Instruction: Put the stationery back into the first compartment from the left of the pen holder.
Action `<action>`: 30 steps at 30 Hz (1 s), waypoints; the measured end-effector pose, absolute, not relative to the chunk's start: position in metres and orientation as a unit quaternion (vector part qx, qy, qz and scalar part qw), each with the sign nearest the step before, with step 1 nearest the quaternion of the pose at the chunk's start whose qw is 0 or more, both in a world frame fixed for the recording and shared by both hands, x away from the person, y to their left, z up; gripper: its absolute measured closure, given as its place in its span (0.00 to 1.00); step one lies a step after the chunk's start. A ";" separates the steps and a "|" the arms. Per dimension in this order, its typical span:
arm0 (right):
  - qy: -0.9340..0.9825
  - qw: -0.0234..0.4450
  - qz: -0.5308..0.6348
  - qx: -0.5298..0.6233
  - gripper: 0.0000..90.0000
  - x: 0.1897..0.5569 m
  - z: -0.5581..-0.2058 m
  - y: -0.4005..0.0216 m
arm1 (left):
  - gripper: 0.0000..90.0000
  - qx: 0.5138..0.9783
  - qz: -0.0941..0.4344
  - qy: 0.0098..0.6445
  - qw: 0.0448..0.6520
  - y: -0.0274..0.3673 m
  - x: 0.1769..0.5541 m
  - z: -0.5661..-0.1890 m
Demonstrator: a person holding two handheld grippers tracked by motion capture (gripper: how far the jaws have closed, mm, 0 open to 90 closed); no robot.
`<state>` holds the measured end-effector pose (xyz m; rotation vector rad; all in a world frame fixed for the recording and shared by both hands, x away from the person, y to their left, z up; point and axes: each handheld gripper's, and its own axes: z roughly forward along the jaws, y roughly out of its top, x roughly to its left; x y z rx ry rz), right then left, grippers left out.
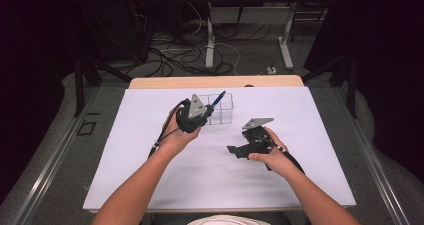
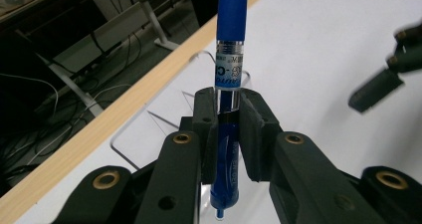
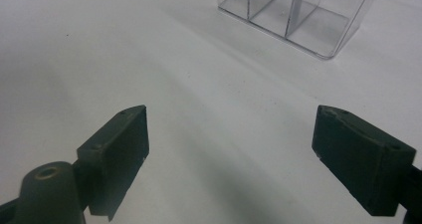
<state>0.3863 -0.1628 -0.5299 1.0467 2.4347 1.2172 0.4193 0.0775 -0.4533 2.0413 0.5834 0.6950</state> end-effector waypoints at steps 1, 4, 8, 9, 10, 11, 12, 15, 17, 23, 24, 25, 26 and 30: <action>0.829 0.111 0.414 0.359 0.16 0.386 -0.530 -0.163 | 0.88 0.816 0.277 0.241 0.446 0.077 0.422 -0.451; 0.831 0.110 0.411 0.358 0.16 0.386 -0.530 -0.163 | 0.88 0.803 0.273 0.255 0.463 0.080 0.432 -0.443; 0.833 0.107 0.408 0.359 0.16 0.386 -0.531 -0.163 | 0.88 0.787 0.266 0.276 0.483 0.084 0.444 -0.437; 0.832 0.106 0.408 0.360 0.16 0.386 -0.532 -0.163 | 0.88 0.782 0.266 0.280 0.490 0.085 0.447 -0.436; 0.835 0.102 0.403 0.361 0.16 0.386 -0.531 -0.163 | 0.88 0.776 0.265 0.287 0.495 0.086 0.449 -0.436; 0.834 0.100 0.403 0.363 0.16 0.386 -0.531 -0.163 | 0.88 0.773 0.265 0.291 0.497 0.086 0.451 -0.436; 0.834 0.101 0.403 0.362 0.16 0.386 -0.531 -0.164 | 0.88 0.769 0.265 0.297 0.500 0.088 0.454 -0.436; 0.829 0.099 0.407 0.370 0.16 0.386 -0.533 -0.164 | 0.88 0.757 0.270 0.312 0.507 0.091 0.461 -0.438; 0.828 0.103 0.408 0.371 0.16 0.387 -0.533 -0.164 | 0.88 0.752 0.266 0.324 0.508 0.092 0.466 -0.442; 0.831 0.093 0.404 0.372 0.16 0.385 -0.533 -0.164 | 0.88 0.752 0.251 0.356 0.494 0.091 0.480 -0.458; 0.831 0.098 0.405 0.369 0.16 0.386 -0.534 -0.164 | 0.88 0.752 0.248 0.361 0.493 0.091 0.482 -0.461; 0.832 0.098 0.407 0.363 0.16 0.386 -0.535 -0.164 | 0.88 0.751 0.244 0.365 0.493 0.091 0.484 -0.462; 0.832 0.093 0.401 0.371 0.16 0.385 -0.534 -0.163 | 0.88 0.751 0.242 0.368 0.492 0.091 0.485 -0.464; 0.833 0.093 0.403 0.367 0.16 0.385 -0.535 -0.164 | 0.88 0.754 0.236 0.377 0.484 0.089 0.487 -0.471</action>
